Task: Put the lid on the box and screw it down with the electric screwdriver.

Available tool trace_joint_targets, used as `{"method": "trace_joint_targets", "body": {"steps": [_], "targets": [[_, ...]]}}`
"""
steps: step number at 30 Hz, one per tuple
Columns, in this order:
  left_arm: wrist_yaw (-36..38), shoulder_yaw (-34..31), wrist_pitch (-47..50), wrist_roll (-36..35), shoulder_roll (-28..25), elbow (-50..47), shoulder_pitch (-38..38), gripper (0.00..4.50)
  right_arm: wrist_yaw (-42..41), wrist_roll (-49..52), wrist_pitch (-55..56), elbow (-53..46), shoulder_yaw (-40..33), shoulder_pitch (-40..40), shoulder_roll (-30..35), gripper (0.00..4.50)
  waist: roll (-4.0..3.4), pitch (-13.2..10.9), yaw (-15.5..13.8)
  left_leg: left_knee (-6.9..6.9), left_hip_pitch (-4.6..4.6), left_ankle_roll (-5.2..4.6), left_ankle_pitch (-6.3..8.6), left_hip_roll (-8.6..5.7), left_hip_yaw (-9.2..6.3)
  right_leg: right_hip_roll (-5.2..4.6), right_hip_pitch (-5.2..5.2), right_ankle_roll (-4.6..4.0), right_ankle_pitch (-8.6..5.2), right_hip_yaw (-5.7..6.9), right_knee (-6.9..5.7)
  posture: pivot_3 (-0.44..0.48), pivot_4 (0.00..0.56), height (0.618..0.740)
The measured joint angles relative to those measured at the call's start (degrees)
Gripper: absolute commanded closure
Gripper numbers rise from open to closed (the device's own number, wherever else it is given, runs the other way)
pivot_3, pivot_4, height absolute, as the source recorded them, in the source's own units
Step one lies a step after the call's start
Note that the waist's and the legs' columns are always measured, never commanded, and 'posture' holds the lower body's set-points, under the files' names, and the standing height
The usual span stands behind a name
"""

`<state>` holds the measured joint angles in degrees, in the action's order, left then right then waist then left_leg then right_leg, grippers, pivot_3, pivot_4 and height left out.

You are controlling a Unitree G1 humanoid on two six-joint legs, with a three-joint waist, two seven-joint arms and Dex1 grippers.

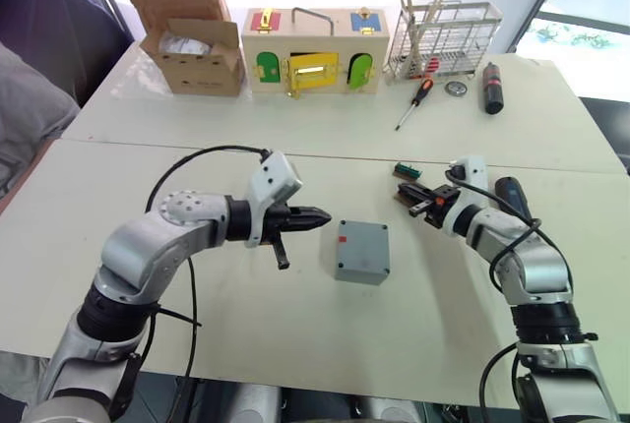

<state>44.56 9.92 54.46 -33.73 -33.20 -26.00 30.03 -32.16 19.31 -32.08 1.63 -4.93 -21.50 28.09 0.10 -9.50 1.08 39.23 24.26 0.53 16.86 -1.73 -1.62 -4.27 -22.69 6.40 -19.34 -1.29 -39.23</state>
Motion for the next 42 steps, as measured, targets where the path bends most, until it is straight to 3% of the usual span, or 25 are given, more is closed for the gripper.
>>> {"method": "trace_joint_targets", "body": {"steps": [24, 27, 33, 42], "targets": [[0.0, 0.1, 0.0, 0.0, -0.2, 0.0, 0.0, 4.5, 1.5, 4.3, -5.4, -4.9, -4.5, -1.7, 0.2, 4.44, 0.0, 0.0, -0.1, -0.01, 0.0, 0.0, 0.0, 0.0, 0.0, 0.0, 0.0, 0.0, 0.0, 0.0, 0.01, 0.0, 0.15, 0.74], [0.7, 0.2, 0.0, -0.2, -0.9, 0.0, 0.0, 4.5, -0.2, 7.9, -8.4, -9.5, -5.6, -1.5, 2.1, 4.44, -0.01, 0.0, -0.1, -0.02, 0.01, 0.0, 0.0, 0.0, 0.0, 0.0, -0.02, 0.0, 0.0, -0.01, 0.01, 0.0, 0.15, 0.74], [5.4, 1.8, -0.7, -0.3, -7.0, -2.1, -0.5, 4.5, -7.5, 19.3, -17.9, -24.4, -9.9, 4.3, 11.7, 4.44, 0.0, 0.0, -0.3, -0.05, -0.03, -0.02, 0.01, 0.0, -0.07, -0.1, 0.13, 0.0, 0.0, -0.01, 0.12, 0.0, 0.15, 0.74], [7.3, 4.4, -3.4, 0.8, -6.4, -1.0, -1.0, 4.5, -8.3, 26.0, -23.2, -32.0, -10.1, 12.0, 13.9, 4.44, 0.0, 0.0, -0.3, -0.02, -0.03, -0.05, 0.03, 0.0, -0.05, -0.1, 0.15, 0.0, 0.0, -0.02, 0.13, 0.0, 0.15, 0.74]]}}
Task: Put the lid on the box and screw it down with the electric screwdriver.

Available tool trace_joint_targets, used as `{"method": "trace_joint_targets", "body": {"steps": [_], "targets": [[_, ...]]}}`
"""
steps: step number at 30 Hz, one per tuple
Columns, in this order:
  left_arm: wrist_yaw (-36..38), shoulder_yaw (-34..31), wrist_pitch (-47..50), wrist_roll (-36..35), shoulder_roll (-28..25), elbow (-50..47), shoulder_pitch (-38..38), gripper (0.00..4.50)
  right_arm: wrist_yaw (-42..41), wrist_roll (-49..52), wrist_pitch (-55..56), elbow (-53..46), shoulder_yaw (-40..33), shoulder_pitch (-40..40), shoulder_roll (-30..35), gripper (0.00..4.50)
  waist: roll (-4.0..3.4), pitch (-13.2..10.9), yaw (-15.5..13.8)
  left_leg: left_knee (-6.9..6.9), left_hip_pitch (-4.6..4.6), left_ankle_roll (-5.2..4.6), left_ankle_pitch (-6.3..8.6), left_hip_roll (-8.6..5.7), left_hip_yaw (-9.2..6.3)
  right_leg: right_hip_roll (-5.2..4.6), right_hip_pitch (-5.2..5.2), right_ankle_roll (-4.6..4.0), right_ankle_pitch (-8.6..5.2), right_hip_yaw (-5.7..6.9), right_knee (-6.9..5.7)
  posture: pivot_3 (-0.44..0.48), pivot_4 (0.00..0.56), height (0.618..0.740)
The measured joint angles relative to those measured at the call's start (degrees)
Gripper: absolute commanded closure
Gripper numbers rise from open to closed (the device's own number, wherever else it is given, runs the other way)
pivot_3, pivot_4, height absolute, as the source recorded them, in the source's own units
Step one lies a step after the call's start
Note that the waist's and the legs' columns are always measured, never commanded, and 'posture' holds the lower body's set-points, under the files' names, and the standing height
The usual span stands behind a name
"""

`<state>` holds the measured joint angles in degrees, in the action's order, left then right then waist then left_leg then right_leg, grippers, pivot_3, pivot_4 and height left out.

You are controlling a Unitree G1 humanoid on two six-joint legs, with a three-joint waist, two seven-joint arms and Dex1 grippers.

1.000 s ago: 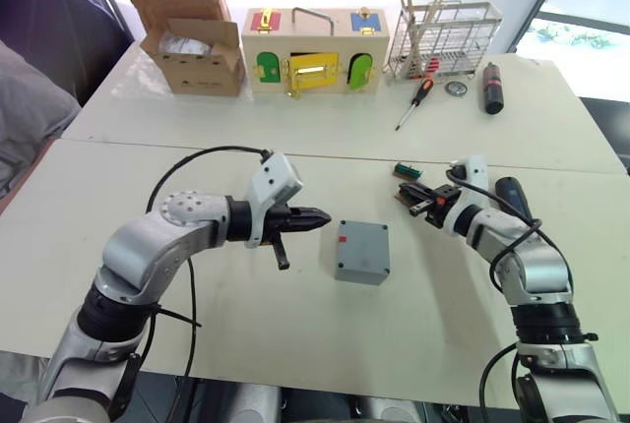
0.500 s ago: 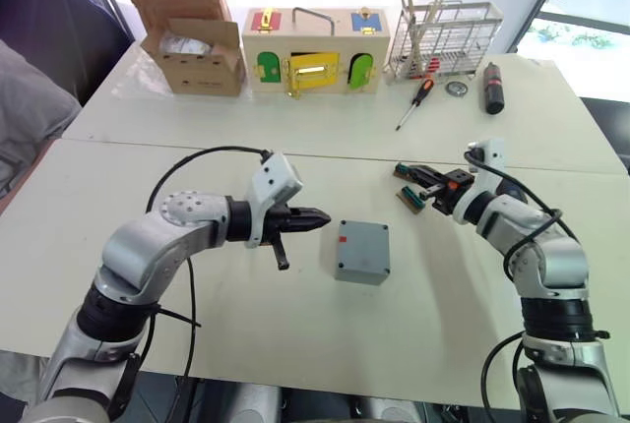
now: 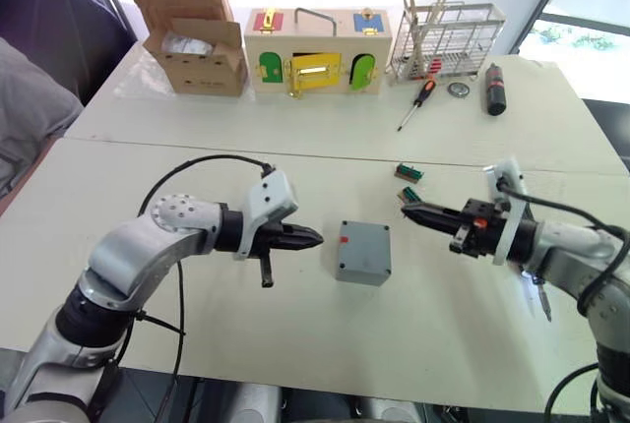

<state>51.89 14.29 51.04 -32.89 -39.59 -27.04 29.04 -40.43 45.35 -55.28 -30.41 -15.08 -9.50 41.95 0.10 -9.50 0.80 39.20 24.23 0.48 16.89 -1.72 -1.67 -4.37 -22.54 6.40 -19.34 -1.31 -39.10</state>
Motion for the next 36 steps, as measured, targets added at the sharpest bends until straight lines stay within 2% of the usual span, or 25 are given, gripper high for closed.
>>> {"method": "trace_joint_targets", "body": {"steps": [10, 36], "targets": [[0.5, 0.7, -1.5, 1.3, 0.4, 0.5, -0.1, 4.5, 2.5, 0.4, 0.4, -1.6, 3.2, 0.4, -0.6, 4.44, 0.0, 0.0, -0.1, 0.0, -0.02, 0.0, 0.0, 0.0, 0.0, 0.01, 0.0, 0.0, 0.0, 0.0, 0.0, 0.0, 0.15, 0.74], [-0.2, 0.7, -1.6, 2.4, 1.5, 0.4, -1.2, 4.5, 3.0, -3.2, 4.9, 3.1, 7.6, -0.3, -1.6, 4.44, 0.0, 0.0, 0.0, 0.0, -0.02, 0.0, 0.0, 0.0, 0.0, 0.01, 0.0, 0.0, 0.0, 0.01, 0.0, 0.0, 0.15, 0.74]]}}
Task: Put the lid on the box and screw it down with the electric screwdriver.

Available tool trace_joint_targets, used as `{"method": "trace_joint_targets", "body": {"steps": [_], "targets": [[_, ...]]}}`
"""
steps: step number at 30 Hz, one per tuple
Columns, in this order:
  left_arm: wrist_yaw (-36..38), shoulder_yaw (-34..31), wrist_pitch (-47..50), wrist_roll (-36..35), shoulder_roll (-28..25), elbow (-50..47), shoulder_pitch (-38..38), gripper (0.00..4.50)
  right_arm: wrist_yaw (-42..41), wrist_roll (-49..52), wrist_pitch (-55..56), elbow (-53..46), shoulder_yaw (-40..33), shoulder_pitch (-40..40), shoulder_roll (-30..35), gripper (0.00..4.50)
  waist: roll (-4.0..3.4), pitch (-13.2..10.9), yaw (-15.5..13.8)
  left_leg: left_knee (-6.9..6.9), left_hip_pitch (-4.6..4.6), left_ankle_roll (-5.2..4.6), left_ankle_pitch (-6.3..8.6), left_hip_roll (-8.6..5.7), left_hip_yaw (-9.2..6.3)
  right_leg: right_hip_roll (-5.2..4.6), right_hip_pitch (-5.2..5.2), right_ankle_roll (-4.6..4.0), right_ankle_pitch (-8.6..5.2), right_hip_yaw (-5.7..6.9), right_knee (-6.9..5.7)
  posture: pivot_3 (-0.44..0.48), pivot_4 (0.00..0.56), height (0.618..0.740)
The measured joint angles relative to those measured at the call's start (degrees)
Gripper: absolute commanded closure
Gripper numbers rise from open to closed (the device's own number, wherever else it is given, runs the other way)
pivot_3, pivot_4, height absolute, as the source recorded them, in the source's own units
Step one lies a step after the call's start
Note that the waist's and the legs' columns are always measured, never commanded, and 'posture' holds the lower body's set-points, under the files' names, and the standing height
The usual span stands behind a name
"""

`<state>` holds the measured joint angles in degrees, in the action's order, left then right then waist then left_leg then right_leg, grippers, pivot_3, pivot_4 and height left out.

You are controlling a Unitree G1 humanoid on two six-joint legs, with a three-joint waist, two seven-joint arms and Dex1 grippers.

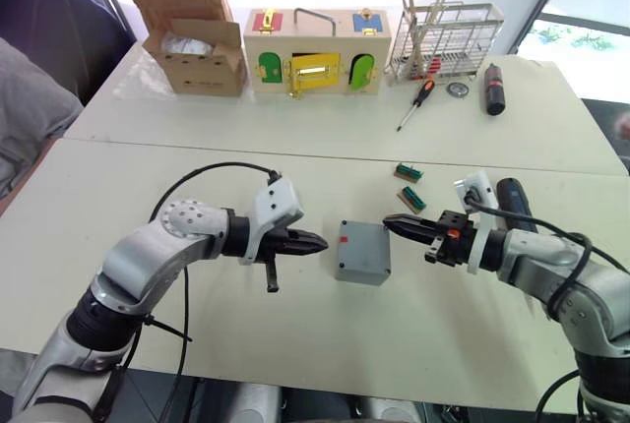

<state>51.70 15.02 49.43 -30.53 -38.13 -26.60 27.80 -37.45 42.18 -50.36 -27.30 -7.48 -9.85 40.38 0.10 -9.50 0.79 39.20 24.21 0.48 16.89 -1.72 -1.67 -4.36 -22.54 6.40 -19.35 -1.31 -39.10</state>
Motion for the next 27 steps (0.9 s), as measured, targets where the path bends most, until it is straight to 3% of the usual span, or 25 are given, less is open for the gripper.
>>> {"method": "trace_joint_targets", "body": {"steps": [11, 14, 21, 22, 27], "targets": [[-0.6, 0.0, 0.3, -0.1, 0.0, -0.4, 0.0, 4.5, -0.2, -1.4, 1.0, 0.5, 0.8, 0.0, -0.2, 4.44, 0.0, 0.0, 0.0, 0.0, 0.0, 0.0, 0.0, 0.0, 0.0, 0.0, 0.0, 0.0, 0.0, 0.0, 0.0, 0.0, 0.15, 0.74], [-0.6, 0.0, 0.3, -0.1, 0.0, -0.4, 0.2, 4.5, -0.3, -1.6, 1.0, 0.5, 0.8, 0.1, -0.1, 3.58, 0.0, 0.0, 0.0, 0.0, 0.0, 0.0, 0.0, 0.0, 0.0, 0.0, 0.0, 0.0, 0.0, 0.0, 0.0, 0.0, 0.15, 0.74], [-0.6, 0.0, 0.3, -0.1, 0.2, -0.4, 0.6, 4.5, -0.6, -1.7, 1.0, 0.5, 0.7, 0.4, 0.1, 0.21, 0.0, 0.0, 0.0, 0.0, 0.0, 0.0, 0.0, 0.0, 0.0, 0.0, 0.0, 0.0, 0.0, 0.0, 0.0, 0.0, 0.15, 0.74], [-0.6, 0.0, 0.3, -0.1, 0.3, -0.4, 0.6, 4.5, -0.6, -1.7, 0.9, 0.5, 0.5, 0.4, 0.1, 0.02, 0.0, 0.0, 0.0, 0.0, 0.0, 0.0, 0.0, 0.0, 0.0, 0.0, 0.0, 0.0, 0.0, 0.0, 0.0, 0.0, 0.15, 0.74], [-0.6, 0.0, 0.2, -0.1, 0.9, -0.3, 0.7, 4.5, 0.6, 2.1, -0.7, 1.3, -4.0, -3.3, -0.1, 0.02, 0.0, 0.0, 0.0, 0.0, -0.01, 0.0, 0.0, 0.0, 0.0, 0.0, 0.01, 0.0, 0.0, 0.0, 0.0, 0.0, 0.15, 0.74]]}}
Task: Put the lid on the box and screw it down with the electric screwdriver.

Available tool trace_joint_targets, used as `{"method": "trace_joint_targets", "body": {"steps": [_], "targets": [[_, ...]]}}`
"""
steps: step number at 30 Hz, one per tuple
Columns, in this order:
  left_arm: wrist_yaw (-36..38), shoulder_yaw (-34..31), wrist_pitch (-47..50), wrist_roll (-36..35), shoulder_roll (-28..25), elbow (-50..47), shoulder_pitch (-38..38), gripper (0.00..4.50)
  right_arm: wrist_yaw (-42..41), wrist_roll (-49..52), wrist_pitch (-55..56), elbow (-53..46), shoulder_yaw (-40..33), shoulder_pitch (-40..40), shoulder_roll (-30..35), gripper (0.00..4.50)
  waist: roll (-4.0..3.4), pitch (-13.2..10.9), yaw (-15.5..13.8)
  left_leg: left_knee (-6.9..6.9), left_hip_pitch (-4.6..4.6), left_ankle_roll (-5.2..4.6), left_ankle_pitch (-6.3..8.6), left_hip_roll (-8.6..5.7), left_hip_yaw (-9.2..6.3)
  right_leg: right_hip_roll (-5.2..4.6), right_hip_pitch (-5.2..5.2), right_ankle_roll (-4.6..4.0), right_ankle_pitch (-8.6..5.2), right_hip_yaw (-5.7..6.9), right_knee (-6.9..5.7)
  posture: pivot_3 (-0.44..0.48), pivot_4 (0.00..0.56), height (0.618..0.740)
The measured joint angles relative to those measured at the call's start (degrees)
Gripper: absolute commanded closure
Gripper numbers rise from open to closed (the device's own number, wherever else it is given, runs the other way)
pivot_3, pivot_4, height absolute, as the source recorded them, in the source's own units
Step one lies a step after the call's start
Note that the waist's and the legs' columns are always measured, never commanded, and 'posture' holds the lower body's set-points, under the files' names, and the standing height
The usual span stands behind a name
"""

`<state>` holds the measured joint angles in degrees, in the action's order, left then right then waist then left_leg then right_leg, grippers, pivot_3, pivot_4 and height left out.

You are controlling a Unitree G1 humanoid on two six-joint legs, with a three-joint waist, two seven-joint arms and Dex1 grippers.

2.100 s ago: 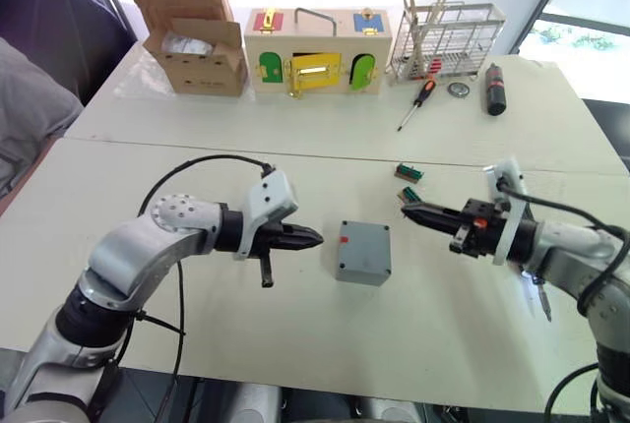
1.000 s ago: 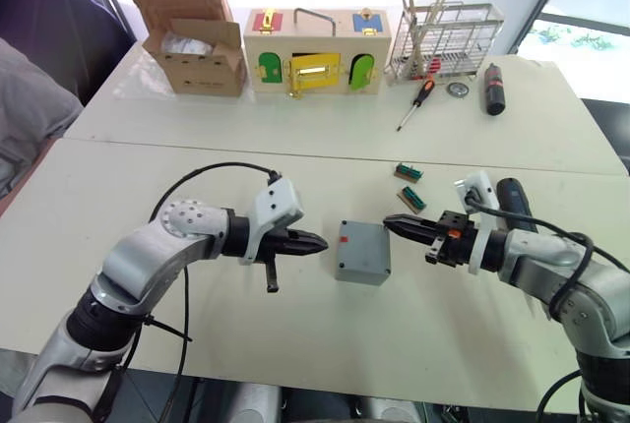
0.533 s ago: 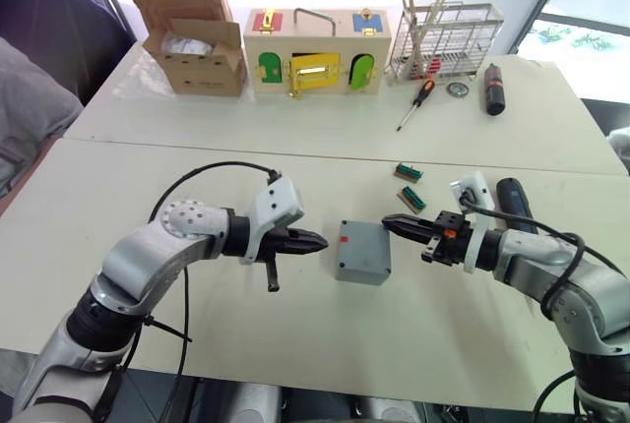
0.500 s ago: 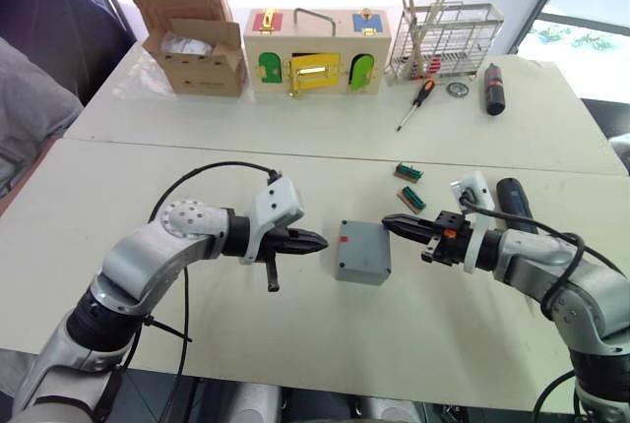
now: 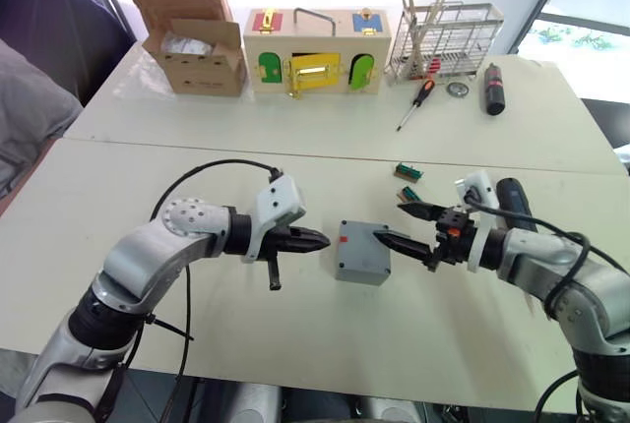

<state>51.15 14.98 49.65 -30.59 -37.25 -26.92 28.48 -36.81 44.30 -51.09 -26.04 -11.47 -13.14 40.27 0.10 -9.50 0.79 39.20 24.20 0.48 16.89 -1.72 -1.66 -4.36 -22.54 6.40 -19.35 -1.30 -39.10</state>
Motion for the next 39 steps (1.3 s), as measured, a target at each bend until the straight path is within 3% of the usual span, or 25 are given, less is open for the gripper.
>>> {"method": "trace_joint_targets", "body": {"steps": [4, 9, 10, 12, 15, 17, 23, 27, 39], "targets": [[-0.2, -0.2, -0.1, -0.9, 3.5, 0.9, 2.4, 4.5, 6.4, 2.7, -1.0, 5.6, -9.1, -11.8, 0.6, 0.02, 0.0, 0.0, -0.1, 0.0, 0.0, 0.02, -0.01, 0.0, 0.04, -0.01, -0.01, 0.0, 0.0, 0.02, 0.01, 0.0, 0.15, 0.74], [-0.3, -0.5, -0.4, -1.6, 6.1, 1.1, 6.4, 4.5, 4.3, -2.3, -2.3, 19.0, -9.0, -21.0, 15.4, 0.02, -0.01, 0.0, -0.3, -0.03, 0.02, -0.05, 0.03, -0.2, 0.03, -0.13, 0.01, 0.0, 0.0, 0.03, 0.01, 0.0, 0.15, 0.74], [-0.3, -0.5, -0.7, -1.7, 6.9, 0.9, 7.2, 4.5, 1.6, -5.0, -4.1, 23.7, -5.2, -22.7, 22.3, 0.02, -0.02, 0.0, -0.1, -0.05, 0.02, -0.09, 0.03, -0.28, 0.09, -0.21, -0.01, 0.01, -0.01, 0.01, 0.01, 0.0, 0.15, 0.74], [-0.3, -0.3, -1.3, -1.8, 7.1, 0.8, 7.4, 4.5, -0.6, -7.6, -6.9, 27.8, -1.0, -25.9, 26.4, 0.02, -0.02, 0.0, 0.3, 0.02, 0.0, -0.12, 0.05, -0.25, 0.12, -0.25, -0.02, 0.01, -0.01, -0.01, 0.07, 0.0, 0.15, 0.74], [-0.1, 1.5, -2.7, -1.2, 8.0, -0.9, 7.7, 4.5, -9.1, -12.5, -15.2, 34.2, 12.9, -32.4, 35.1, 0.02, -0.1, 0.0, 0.4, -0.03, -0.01, -0.18, 0.02, -0.24, 0.21, -0.31, -0.04, 0.05, -0.03, -0.06, 0.2, 0.0, 0.15, 0.74], [-0.1, 3.0, -3.6, -0.5, 8.1, -1.5, 7.6, 4.5, -16.3, -14.8, -19.6, 36.7, 21.5, -36.5, 37.6, 0.02, -0.12, 0.0, 0.4, -0.07, -0.01, -0.18, 0.02, -0.22, 0.21, -0.29, -0.07, 0.05, -0.04, -0.09, 0.23, 0.0, 0.15, 0.74], [-1.7, 6.4, -5.2, 1.9, 9.8, -2.6, 6.8, 4.5, -33.7, -24.5, -24.0, 47.2, 41.5, -47.6, 36.9, 0.02, -0.11, 0.0, -0.1, -0.06, 0.02, -0.17, 0.02, -0.27, 0.2, -0.29, -0.12, 0.06, -0.04, -0.09, 0.23, 0.0, 0.15, 0.74], [-3.5, 6.8, -5.1, 2.6, 10.4, -3.6, 4.7, 4.5, -39.9, -29.3, -24.6, 52.7, 49.0, -49.2, 34.3, 0.02, -0.11, 0.0, -0.3, -0.02, 0.13, -0.17, 0.01, -0.31, 0.17, -0.33, -0.2, 0.05, -0.04, -0.09, 0.22, 0.0, 0.15, 0.74], [-7.0, 6.9, -3.6, 2.7, 10.9, -5.8, 3.0, 4.5, -46.8, -38.0, -24.9, 60.5, 54.4, -49.2, 31.2, 0.02, -0.11, 0.0, -0.2, 0.0, 0.16, -0.14, 0.0, -0.32, 0.16, -0.35, -0.27, 0.05, -0.04, -0.06, 0.14, 0.0, 0.15, 0.74]]}}
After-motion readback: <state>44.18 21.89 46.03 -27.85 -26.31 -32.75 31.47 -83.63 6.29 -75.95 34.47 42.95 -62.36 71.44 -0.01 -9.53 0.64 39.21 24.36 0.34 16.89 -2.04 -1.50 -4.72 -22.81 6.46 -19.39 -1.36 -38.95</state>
